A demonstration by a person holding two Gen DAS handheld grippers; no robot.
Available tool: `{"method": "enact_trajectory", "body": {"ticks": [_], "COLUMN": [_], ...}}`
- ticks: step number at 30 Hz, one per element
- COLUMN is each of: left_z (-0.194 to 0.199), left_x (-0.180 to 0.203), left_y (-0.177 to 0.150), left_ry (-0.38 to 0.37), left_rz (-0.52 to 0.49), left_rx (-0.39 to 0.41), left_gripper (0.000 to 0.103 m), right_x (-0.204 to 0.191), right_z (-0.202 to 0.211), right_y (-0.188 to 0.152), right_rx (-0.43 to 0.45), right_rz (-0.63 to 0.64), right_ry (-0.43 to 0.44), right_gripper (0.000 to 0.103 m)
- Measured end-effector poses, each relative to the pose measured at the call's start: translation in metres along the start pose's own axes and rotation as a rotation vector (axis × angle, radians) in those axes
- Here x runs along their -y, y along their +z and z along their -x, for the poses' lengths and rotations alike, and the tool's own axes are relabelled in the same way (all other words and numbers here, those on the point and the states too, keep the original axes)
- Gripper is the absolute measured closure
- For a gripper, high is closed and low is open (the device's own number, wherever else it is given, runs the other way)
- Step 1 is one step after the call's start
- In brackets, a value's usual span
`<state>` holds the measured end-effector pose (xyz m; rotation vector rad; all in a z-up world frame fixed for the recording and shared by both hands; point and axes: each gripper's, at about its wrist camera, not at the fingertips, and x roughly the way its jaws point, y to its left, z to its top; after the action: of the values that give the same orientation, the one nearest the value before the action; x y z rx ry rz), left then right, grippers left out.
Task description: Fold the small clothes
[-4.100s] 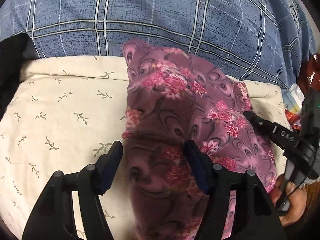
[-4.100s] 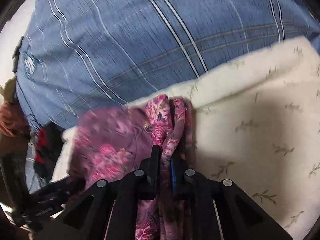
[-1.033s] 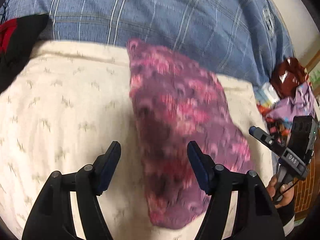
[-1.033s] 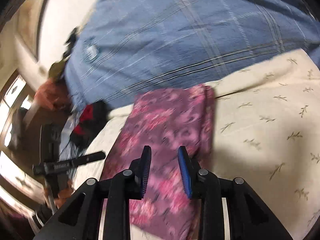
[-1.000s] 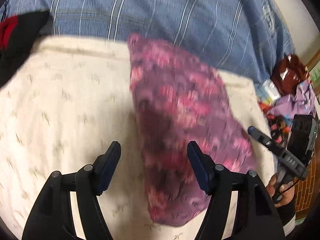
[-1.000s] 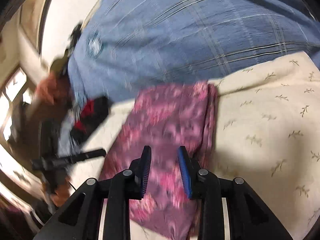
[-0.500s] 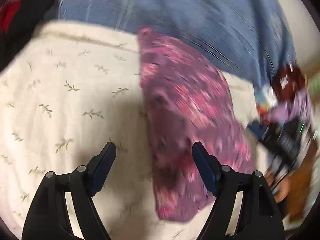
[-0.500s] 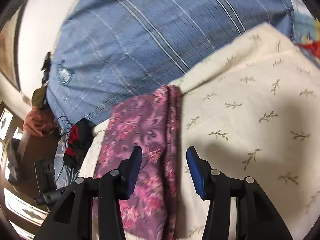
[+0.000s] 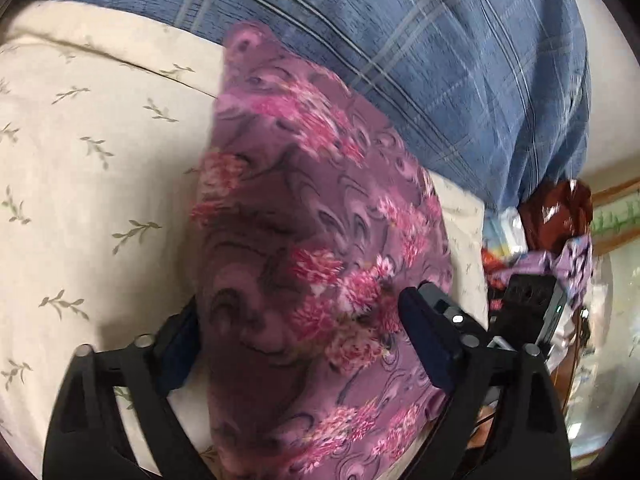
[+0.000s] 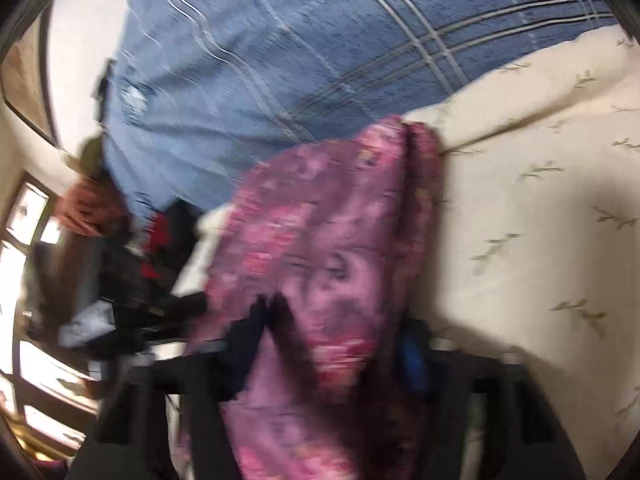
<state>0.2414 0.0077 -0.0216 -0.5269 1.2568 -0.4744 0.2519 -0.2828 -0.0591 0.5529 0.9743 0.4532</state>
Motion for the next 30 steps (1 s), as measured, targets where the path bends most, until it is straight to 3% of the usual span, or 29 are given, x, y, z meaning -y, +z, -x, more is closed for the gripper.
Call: {"method": "enact_trajectory", "body": {"ticks": [1,3,6,13,19,21,22,24,26,28,29,30], "left_z": [0.000,0.009,0.024,0.090,0.141,0.136,0.132,0.133,0.145,0.158,0.160,0.159], "left_x": [-0.002,-0.010,-0.015,-0.022,-0.066,-0.085,-0.095,-0.109,-0.114,-0.103,-0.094,-0.087], "left_y": [0.000,-0.002,-0.009,-0.058,-0.122,-0.135,-0.140,-0.143,-0.140,-0.129,-0.120,-0.114], "left_ry": [0.024,0.032,-0.002,-0.016,-0.049,0.024,0.068,0.044,0.017,0.041,0.047,0.045], "left_rz": [0.010,0.024,0.044,-0.002,0.046,0.047,0.048,0.081,0.096,0.045,0.015,0.000], "left_rx": [0.005,0.009,0.019,0.024,0.049,0.030,0.026,0.013,0.037,0.096,0.115,0.120], "left_gripper": [0.057,0.072,0.078,0.079,0.076,0.076,0.071,0.065,0.066,0.063,0.060,0.050], "right_x": [0.000,-0.012,-0.031,-0.070,-0.095,-0.095,-0.095,-0.094,-0.096,-0.096,-0.095,-0.094], "right_z": [0.002,0.010,0.018,0.046,0.059,0.047,0.039,0.037,0.047,0.068,0.075,0.077], "right_y": [-0.001,-0.008,-0.015,-0.045,-0.125,-0.152,-0.161,-0.174,-0.169,-0.158,-0.151,-0.140], "right_rx": [0.011,0.055,0.090,0.098,0.036,0.004,-0.013,-0.001,0.015,0.101,0.140,0.160], "right_rz": [0.002,0.056,0.089,0.031,-0.011,0.004,0.020,0.052,0.033,0.003,-0.012,-0.031], "right_ry": [-0.009,-0.072,-0.116,0.018,0.137,0.085,0.028,-0.044,-0.062,-0.054,-0.047,-0.047], "right_gripper": [0.066,0.078,0.080,0.080,0.080,0.078,0.075,0.069,0.063,0.063,0.063,0.063]}}
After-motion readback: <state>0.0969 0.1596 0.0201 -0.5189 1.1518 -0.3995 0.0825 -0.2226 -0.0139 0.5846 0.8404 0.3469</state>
